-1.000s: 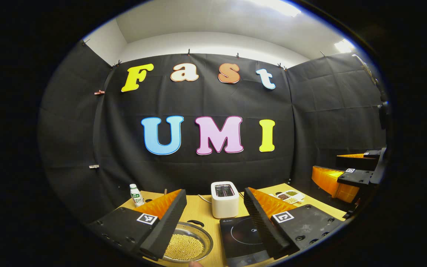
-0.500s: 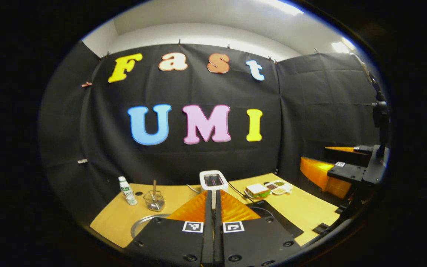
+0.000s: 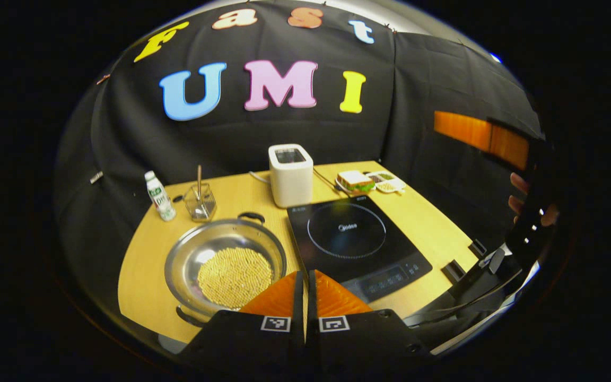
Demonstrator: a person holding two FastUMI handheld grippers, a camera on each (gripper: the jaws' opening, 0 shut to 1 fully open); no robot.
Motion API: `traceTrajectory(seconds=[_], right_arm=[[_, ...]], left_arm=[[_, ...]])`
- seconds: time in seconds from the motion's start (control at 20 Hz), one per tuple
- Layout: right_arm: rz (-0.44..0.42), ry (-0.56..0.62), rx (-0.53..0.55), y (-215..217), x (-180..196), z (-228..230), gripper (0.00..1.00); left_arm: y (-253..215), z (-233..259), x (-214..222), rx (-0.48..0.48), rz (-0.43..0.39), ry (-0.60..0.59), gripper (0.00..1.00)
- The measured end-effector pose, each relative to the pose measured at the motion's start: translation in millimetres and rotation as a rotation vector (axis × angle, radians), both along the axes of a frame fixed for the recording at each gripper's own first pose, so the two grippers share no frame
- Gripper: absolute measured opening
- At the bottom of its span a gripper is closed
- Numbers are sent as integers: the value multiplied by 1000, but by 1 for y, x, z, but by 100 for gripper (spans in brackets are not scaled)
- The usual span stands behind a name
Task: First push the handle of the pot to place it horizontally, then grasp the pot with both hands and set it on the induction cooktop.
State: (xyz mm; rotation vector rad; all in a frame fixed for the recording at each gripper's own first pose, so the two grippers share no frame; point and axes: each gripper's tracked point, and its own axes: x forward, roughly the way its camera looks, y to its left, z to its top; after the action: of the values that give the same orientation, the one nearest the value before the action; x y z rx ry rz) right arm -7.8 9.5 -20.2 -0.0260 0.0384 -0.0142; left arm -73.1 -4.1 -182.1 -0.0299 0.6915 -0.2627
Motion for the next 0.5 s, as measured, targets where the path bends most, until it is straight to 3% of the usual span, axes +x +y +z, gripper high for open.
traceTrajectory(seconds=[0.5], right_arm=[[-14,22,-3,-1,4,-8,98]], left_arm=[[60,-98,-41,-58,32,388,5]])
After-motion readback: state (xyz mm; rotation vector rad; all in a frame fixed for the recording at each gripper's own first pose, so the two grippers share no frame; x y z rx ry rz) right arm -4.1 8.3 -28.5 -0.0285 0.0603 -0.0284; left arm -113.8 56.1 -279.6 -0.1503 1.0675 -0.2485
